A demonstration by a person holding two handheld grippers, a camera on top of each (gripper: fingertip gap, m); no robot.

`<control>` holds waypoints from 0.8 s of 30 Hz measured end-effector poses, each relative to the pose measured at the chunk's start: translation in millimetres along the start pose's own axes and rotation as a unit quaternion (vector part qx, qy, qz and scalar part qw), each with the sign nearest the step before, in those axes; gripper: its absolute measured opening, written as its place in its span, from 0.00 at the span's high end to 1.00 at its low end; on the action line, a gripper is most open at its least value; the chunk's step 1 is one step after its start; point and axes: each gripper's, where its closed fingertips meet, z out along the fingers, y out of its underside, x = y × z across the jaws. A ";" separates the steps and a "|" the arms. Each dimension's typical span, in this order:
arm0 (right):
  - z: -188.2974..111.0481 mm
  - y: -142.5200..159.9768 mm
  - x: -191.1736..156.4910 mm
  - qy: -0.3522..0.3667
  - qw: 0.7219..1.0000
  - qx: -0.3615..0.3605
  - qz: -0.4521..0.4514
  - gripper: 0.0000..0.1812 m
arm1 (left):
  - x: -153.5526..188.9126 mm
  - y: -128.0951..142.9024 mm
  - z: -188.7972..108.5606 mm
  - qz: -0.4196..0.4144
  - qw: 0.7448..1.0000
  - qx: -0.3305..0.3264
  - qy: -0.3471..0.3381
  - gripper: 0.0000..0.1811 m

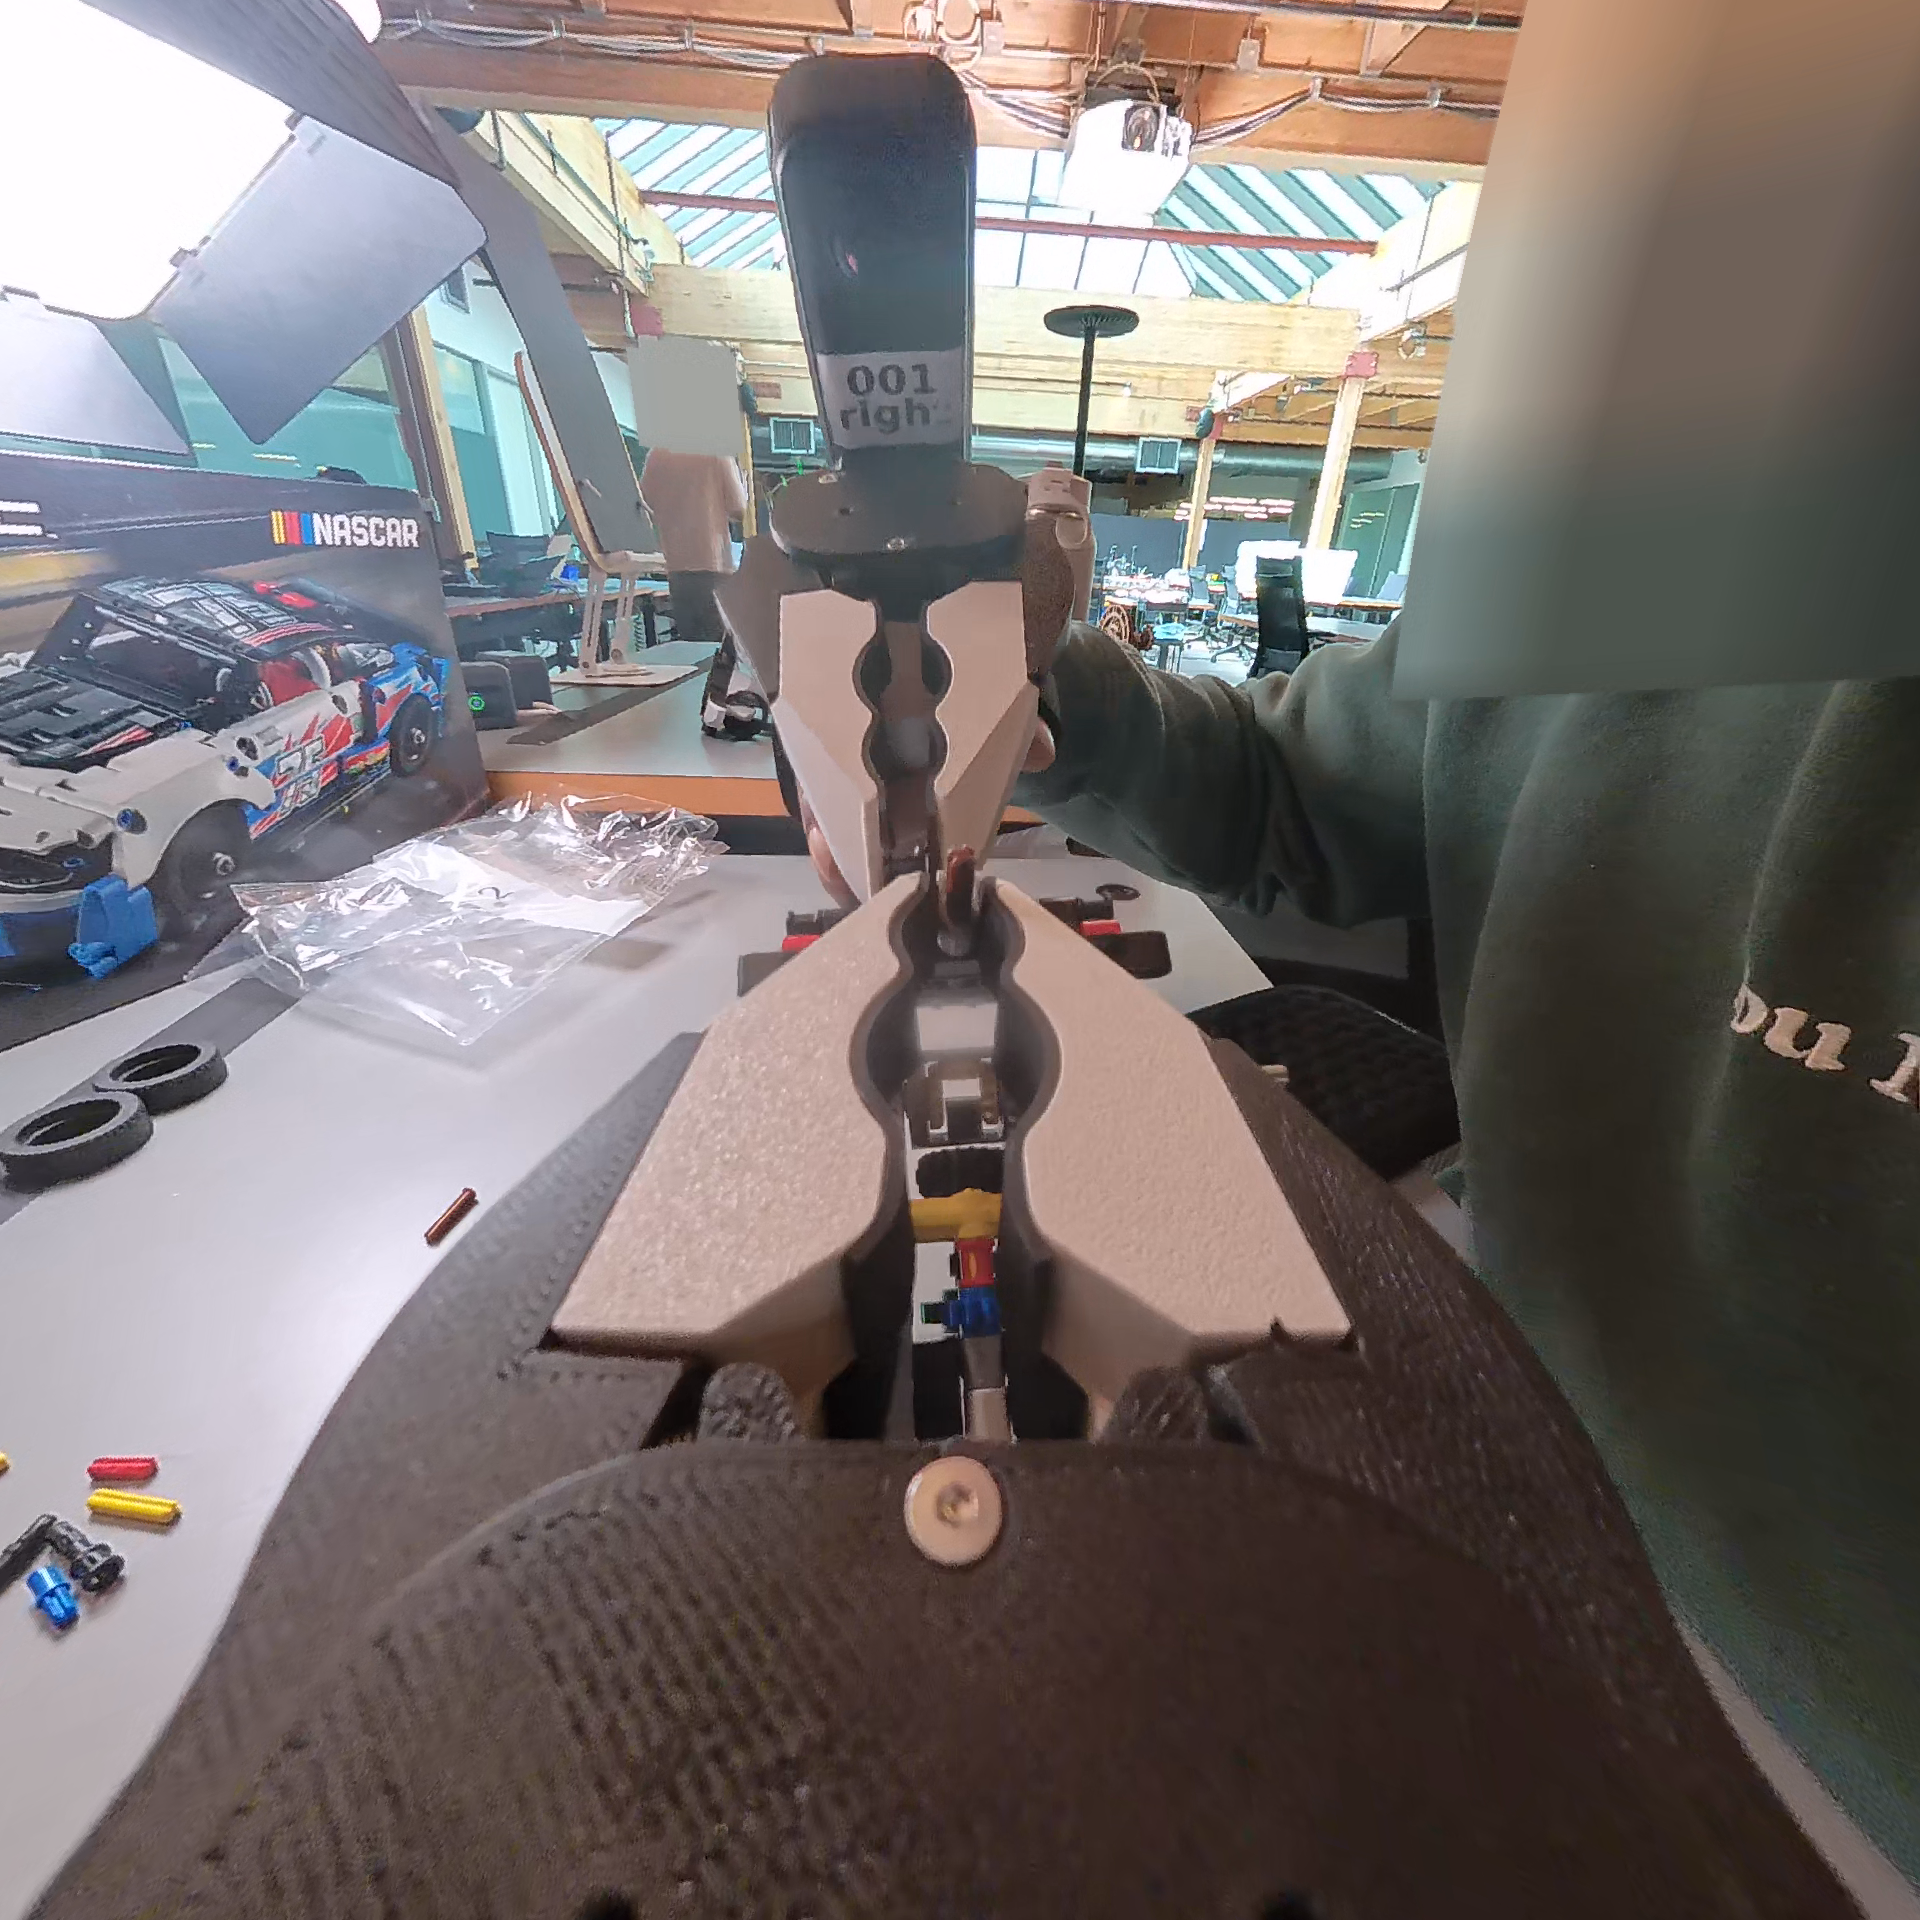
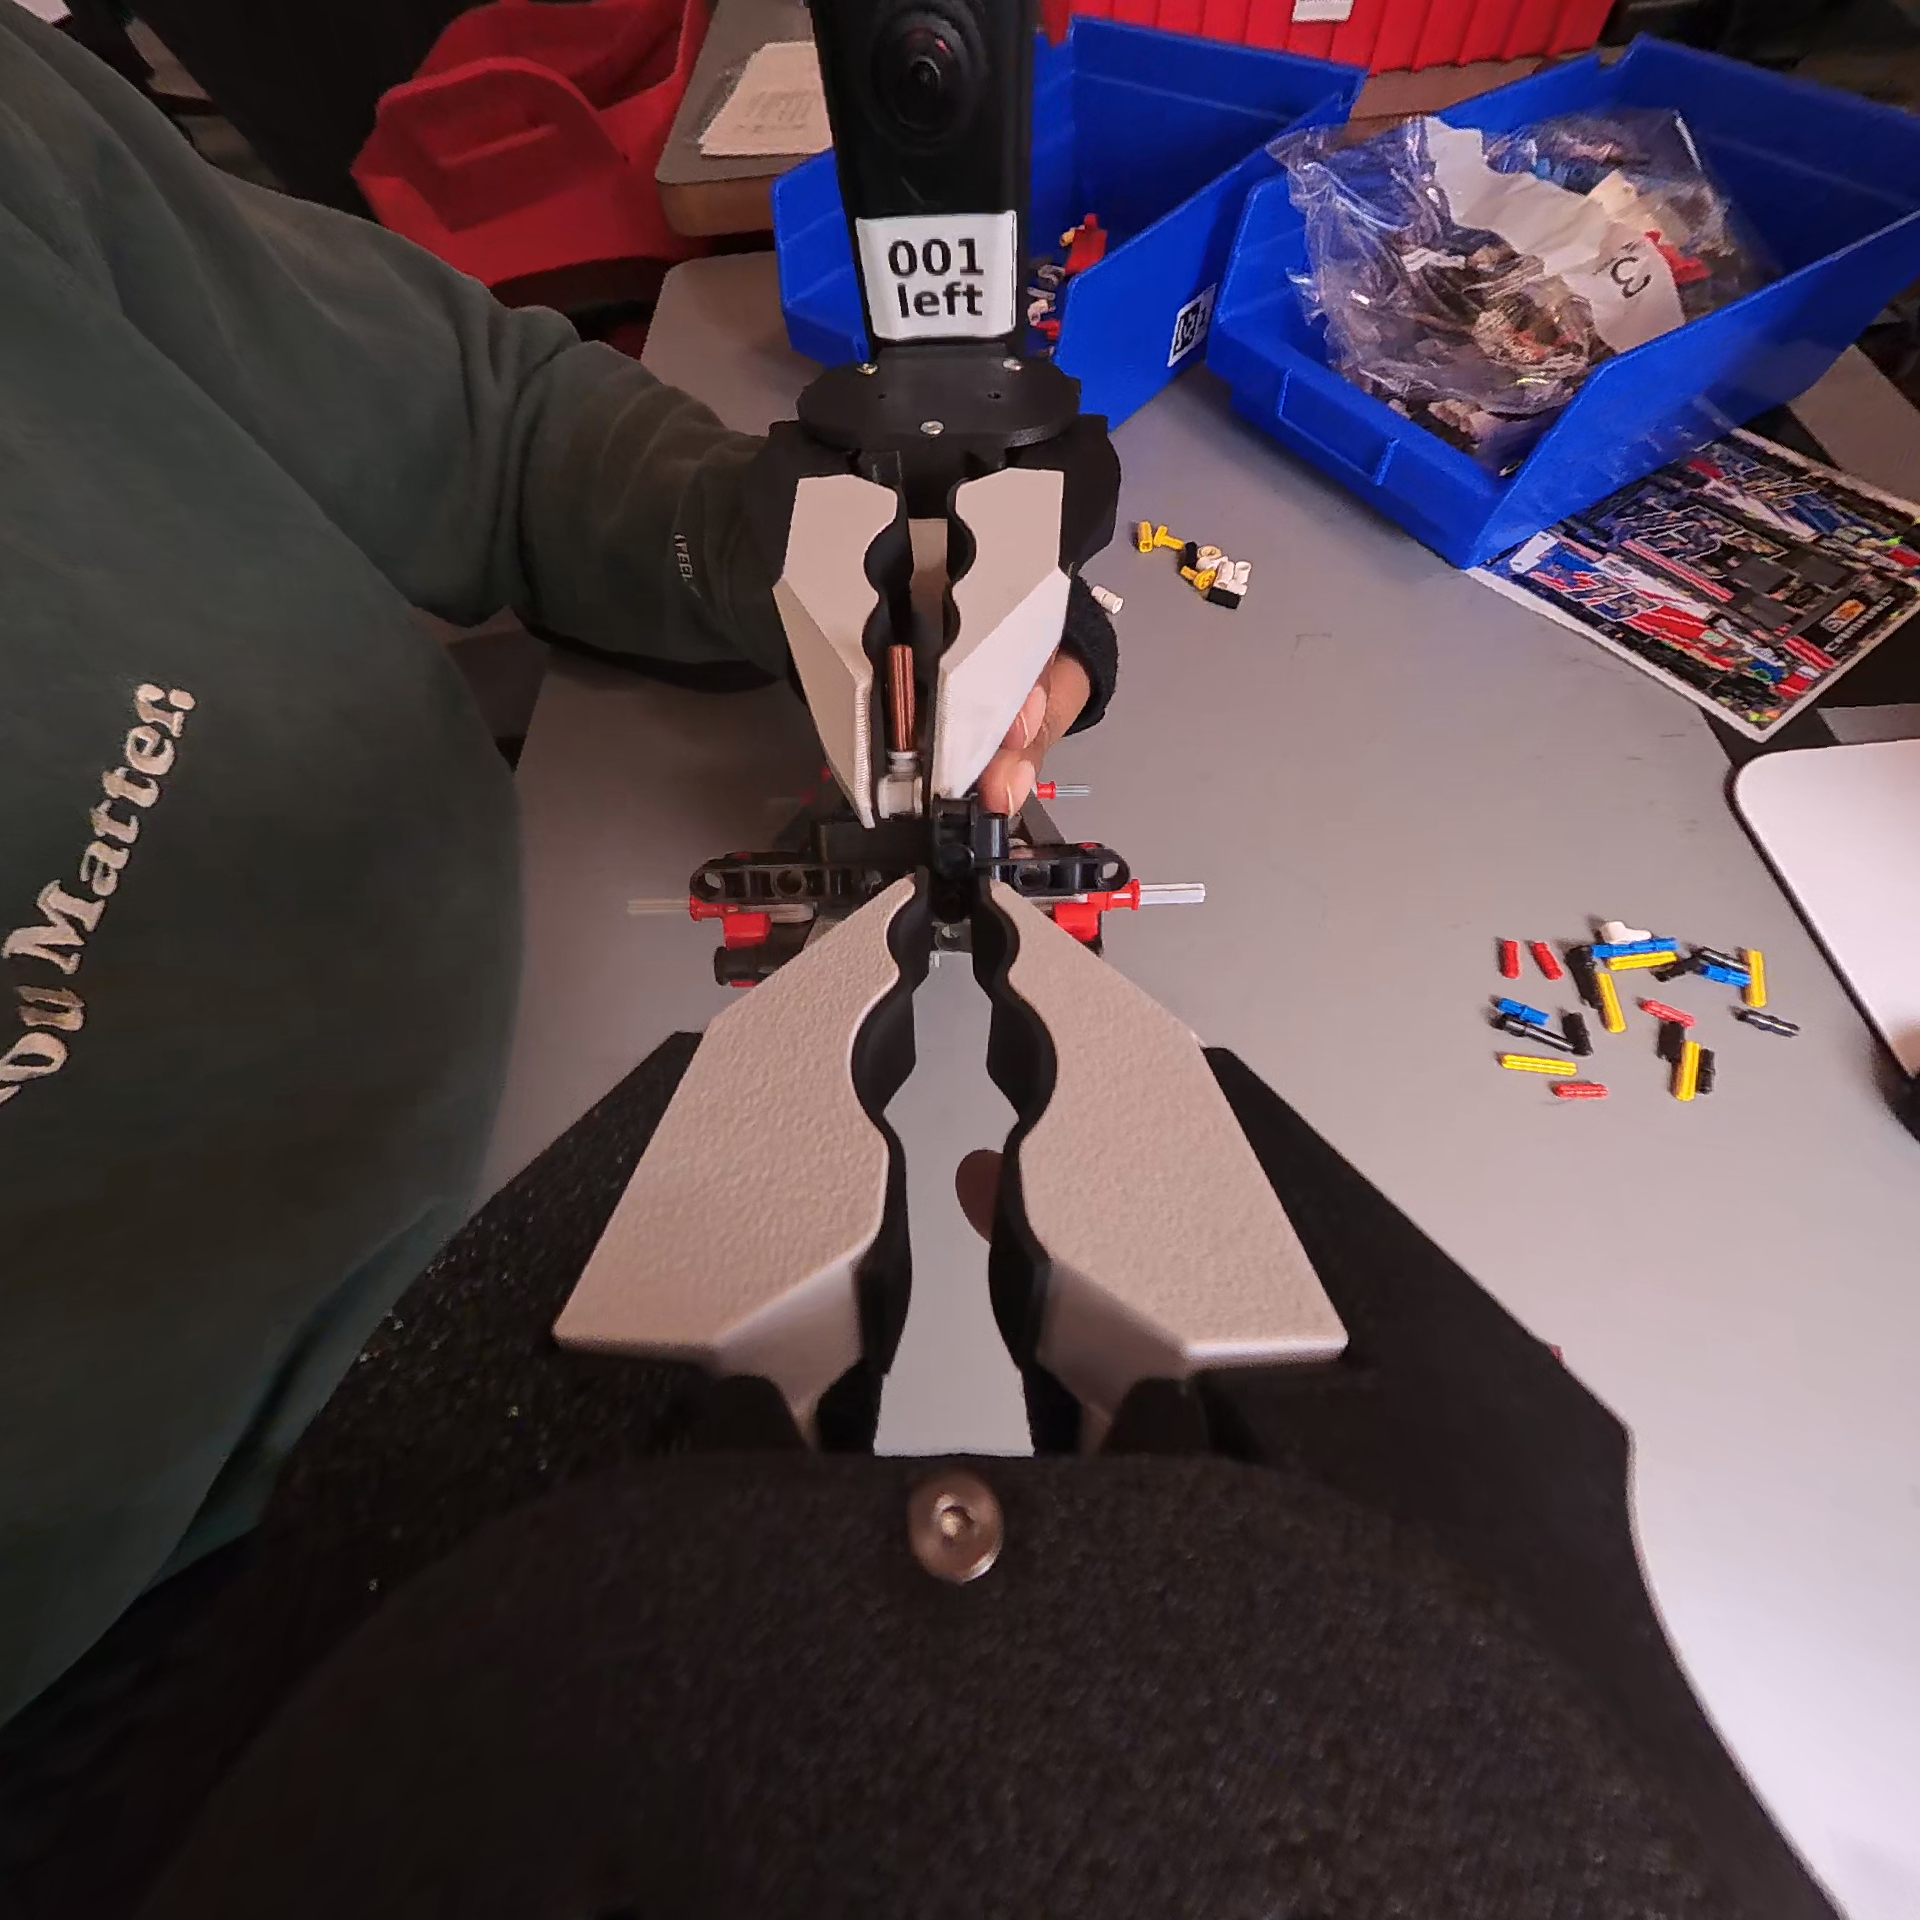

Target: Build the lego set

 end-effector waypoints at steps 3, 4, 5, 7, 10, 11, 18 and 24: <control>1.9 4.8 -0.3 -0.004 1.000 -0.003 0.007 0.98 | -0.2 3.9 1.1 0.003 1.000 -0.016 -0.003 0.97; 2.8 8.5 -0.6 -0.007 1.000 -0.008 0.010 0.98 | -0.2 7.0 1.9 0.004 1.000 -0.027 -0.003 0.97; 3.4 12.1 -0.6 -0.009 1.000 -0.013 0.011 0.98 | -0.2 10.3 2.9 0.005 0.999 -0.037 -0.003 0.97; 3.5 14.0 0.0 -0.010 1.000 -0.006 0.016 0.98 | -0.7 12.7 4.2 0.005 0.999 -0.046 -0.004 0.97; 8.9 29.6 1.4 -0.010 1.000 -0.021 0.016 0.98 | -1.3 27.5 6.4 0.004 0.995 -0.098 0.000 0.97; 11.8 36.0 2.1 -0.011 1.000 -0.021 0.011 0.98 | -1.7 34.7 7.0 0.011 0.992 -0.122 -0.003 0.97; 31.0 81.5 10.0 -0.020 0.996 0.080 0.021 0.98 | -7.5 88.2 11.3 0.038 0.953 -0.299 -0.034 0.97; 39.6 102.2 11.4 -0.039 0.996 0.079 0.019 0.98 | -7.6 114.3 14.0 0.048 0.929 -0.366 -0.038 0.97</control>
